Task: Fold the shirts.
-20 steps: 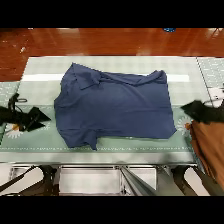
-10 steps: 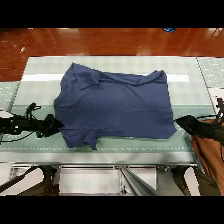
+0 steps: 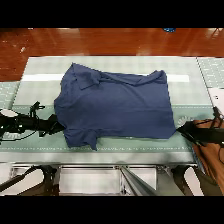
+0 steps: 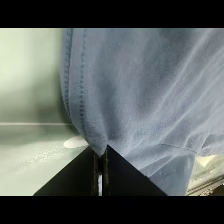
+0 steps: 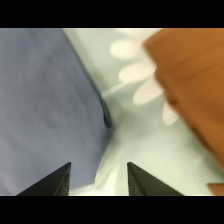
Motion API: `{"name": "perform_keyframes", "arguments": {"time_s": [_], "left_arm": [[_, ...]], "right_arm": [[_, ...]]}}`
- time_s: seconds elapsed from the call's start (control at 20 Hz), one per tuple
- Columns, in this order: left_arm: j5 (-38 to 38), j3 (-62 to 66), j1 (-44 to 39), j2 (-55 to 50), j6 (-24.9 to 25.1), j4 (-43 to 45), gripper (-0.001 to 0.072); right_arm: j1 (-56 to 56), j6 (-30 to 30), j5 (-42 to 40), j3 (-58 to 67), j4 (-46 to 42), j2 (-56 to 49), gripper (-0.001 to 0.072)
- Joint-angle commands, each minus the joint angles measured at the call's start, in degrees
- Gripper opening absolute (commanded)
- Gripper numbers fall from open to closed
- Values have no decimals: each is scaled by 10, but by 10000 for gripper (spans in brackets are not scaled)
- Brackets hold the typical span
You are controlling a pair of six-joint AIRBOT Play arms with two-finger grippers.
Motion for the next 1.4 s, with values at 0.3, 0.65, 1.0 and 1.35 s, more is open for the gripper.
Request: {"name": "perform_keyframes", "arguments": {"time_s": [0.3,0.65,1.0,1.35], "left_arm": [[3,1,-1,0,4,-5,18],[-64,158,-1,34,21,-100,18],[-9,582,1,129,-55,-167,17],[-11,821,57,229,-45,-65,17]], "right_arm": [[112,-16,-134,-2,129,-142,342],[160,-120,-35,224,212,-158,24],[160,-28,70,767,99,-151,24],[160,7,115,962,-21,-51,24]]}}
